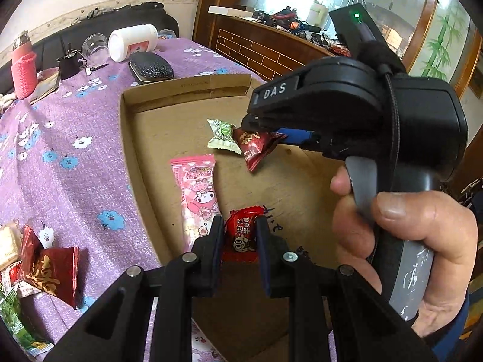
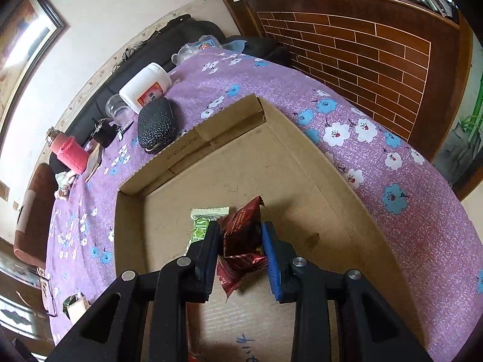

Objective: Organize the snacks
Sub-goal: 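Carry both red packets over the cardboard box, then open both grippers to drop the red packets into the box, then move both grippers back over the snack pile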

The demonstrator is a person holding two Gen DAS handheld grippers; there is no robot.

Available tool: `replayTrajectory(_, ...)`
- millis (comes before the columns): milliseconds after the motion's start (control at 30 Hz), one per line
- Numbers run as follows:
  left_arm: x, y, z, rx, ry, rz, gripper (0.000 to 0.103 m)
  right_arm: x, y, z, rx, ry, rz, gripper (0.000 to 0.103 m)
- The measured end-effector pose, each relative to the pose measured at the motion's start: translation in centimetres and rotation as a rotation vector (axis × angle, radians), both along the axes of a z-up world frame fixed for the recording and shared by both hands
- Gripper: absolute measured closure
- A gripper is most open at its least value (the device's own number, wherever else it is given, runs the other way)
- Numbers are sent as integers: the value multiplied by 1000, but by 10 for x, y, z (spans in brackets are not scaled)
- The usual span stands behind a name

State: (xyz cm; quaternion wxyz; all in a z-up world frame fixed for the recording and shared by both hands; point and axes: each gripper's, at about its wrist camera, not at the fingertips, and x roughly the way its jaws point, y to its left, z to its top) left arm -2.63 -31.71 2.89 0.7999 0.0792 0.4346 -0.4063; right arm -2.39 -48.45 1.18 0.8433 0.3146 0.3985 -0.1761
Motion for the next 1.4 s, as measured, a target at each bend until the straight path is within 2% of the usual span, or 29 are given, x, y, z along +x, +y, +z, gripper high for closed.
replayTrajectory(467, 4, 3, -1, -18, 20, 11, 81, -1, -1, 0, 13, 3, -12, 72)
replayTrajectory(567, 4, 3, -1, -23, 22, 9, 73, -3, -1, 1, 7, 1, -20, 72)
replayTrajectory(667, 3, 3, 1, -22, 9, 10, 71, -5, -2, 3, -2, -1, -30, 72)
replayTrajectory(800, 4, 5, 2, -29, 7, 23, 71, -8, -2, 9, -39, -7, -56, 72)
replayTrajectory(900, 6, 9, 6, -47, 1, 44, 71, -13, 0, 18, -71, -46, -66, 72)
replayTrajectory(1033, 9, 16, 12, -63, -24, 88, 71, -16, 12, 33, -131, -118, -42, 71)
replayTrajectory(1233, 18, 25, 22, -63, -50, 152, 70, -9, 35, 40, -193, -139, 29, 69)
replayTrajectory(1400, 27, 35, 36, -21, -68, 213, 59, -6, 47, 42, -222, -150, 71, 69)
